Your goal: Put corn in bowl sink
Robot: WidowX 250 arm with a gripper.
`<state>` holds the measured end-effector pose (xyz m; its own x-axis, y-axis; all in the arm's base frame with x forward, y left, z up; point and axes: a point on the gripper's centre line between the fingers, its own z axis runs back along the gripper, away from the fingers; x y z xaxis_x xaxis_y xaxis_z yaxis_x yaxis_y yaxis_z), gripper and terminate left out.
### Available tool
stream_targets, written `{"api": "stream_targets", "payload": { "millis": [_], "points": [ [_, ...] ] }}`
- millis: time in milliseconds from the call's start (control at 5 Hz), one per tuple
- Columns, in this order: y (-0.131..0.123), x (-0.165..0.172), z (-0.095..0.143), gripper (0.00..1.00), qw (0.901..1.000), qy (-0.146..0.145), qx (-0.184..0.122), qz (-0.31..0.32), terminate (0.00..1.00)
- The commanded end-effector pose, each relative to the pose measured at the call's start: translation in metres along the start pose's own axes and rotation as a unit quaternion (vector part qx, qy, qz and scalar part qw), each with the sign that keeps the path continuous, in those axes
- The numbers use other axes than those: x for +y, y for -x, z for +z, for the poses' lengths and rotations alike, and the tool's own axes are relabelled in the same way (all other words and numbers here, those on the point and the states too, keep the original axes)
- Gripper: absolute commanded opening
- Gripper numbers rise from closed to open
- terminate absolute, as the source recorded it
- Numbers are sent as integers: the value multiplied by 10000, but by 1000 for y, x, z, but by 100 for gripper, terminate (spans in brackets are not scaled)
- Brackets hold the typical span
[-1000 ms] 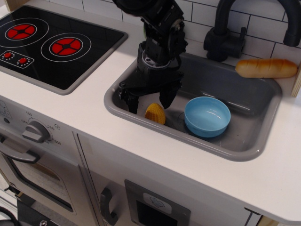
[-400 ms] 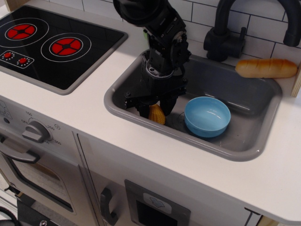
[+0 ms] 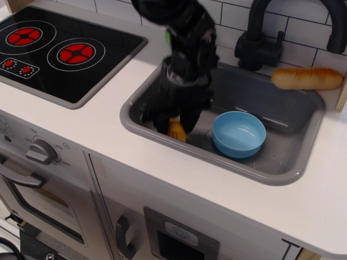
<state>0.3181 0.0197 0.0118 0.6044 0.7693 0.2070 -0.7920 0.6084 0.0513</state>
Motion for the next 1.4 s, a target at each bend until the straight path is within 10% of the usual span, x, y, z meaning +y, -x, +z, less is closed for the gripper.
{"api": "stream_targets", "payload": {
  "millis": [0, 600, 800, 1200],
  "points": [
    [-2, -32, 57, 0, 9993, 367, -41, -35, 0],
    [27, -80, 38, 0, 9991, 404, 128, 22, 0],
    [27, -80, 33, 100, 9992, 313, 244, -9, 0],
    [27, -81, 40, 100, 9987, 482, 101, -111, 0]
  ]
}}
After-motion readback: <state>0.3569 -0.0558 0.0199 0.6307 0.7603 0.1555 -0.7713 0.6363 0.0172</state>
